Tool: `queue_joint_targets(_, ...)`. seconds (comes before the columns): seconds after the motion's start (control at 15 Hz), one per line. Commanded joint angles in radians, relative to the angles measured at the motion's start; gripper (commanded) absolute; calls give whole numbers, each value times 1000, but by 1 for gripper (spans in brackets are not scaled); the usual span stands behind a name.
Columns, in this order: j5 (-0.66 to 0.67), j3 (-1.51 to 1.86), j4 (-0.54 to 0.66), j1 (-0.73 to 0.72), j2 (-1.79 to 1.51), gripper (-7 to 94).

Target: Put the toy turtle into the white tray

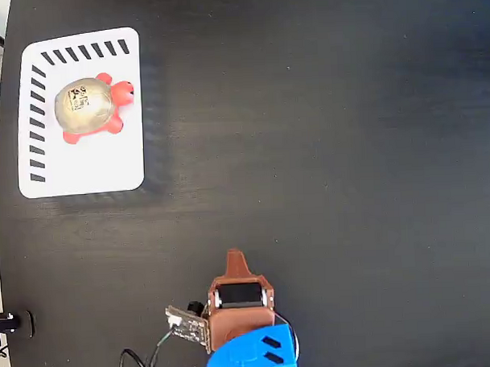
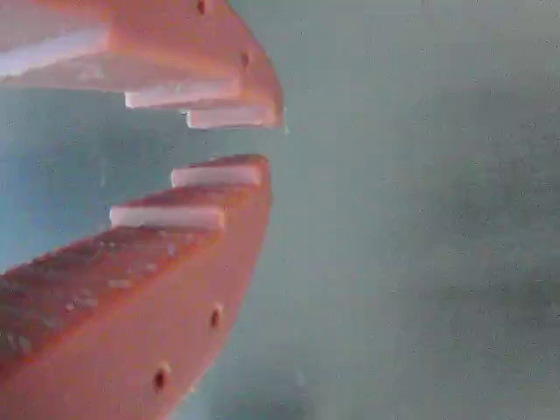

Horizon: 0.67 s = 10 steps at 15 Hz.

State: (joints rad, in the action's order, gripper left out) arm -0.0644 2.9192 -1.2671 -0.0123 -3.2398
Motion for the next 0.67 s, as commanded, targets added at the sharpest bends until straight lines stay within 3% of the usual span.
queue_joint_targets(0.0, -18, -2, 2, -2, -14, 0)
queue_joint_targets(0.6, 41, 0, 2, -54, -14, 0)
